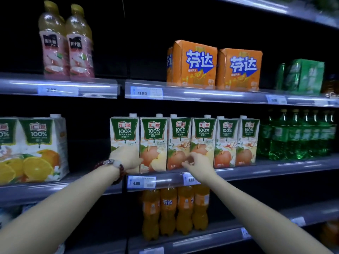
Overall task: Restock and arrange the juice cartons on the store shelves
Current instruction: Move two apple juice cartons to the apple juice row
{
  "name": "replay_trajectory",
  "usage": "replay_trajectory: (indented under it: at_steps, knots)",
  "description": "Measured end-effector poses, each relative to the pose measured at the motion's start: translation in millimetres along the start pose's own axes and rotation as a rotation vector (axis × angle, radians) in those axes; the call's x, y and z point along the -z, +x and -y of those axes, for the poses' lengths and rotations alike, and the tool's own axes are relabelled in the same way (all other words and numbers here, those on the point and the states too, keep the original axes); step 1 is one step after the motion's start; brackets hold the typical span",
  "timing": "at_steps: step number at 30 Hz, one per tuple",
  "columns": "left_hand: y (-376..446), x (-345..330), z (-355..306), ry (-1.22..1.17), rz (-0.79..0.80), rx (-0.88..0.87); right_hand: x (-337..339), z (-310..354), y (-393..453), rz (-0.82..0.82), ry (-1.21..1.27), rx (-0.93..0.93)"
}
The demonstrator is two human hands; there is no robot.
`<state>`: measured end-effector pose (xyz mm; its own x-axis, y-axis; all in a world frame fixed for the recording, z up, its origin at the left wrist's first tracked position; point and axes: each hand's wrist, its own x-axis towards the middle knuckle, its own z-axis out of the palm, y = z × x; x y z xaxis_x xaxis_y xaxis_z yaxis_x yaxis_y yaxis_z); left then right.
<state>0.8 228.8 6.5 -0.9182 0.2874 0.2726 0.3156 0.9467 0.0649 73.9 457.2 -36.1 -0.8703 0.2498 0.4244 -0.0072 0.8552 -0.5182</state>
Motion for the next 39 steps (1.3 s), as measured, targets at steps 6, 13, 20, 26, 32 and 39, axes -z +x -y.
replay_trajectory:
  at_steps: [6,13,20,26,32,39]
  knots:
    - [-11.6,-15.1,-46.3,-0.229,-0.052,-0.234,17.0,-3.6,-16.4,0.002,-0.047,-0.046]
    - [-23.6,-36.7,-92.4,-0.184,-0.055,-0.352,40.3,-35.3,-30.6,-0.012,-0.064,-0.095]
    - [-16.8,-47.3,-143.8,-0.229,-0.029,-0.349,59.8,-85.0,-18.5,-0.014,-0.02,-0.042]
    - [-16.5,-52.8,-177.1,-0.335,-0.008,-0.222,76.0,-115.2,1.0,0.061,0.023,0.082]
    - [-20.1,-49.4,-239.6,-0.351,-0.01,-0.15,110.2,-170.8,-11.2,0.096,0.059,0.098]
    - [-1.2,-47.6,-348.0,-0.372,0.077,-0.326,173.5,-253.9,-3.7,0.05,0.029,0.002]
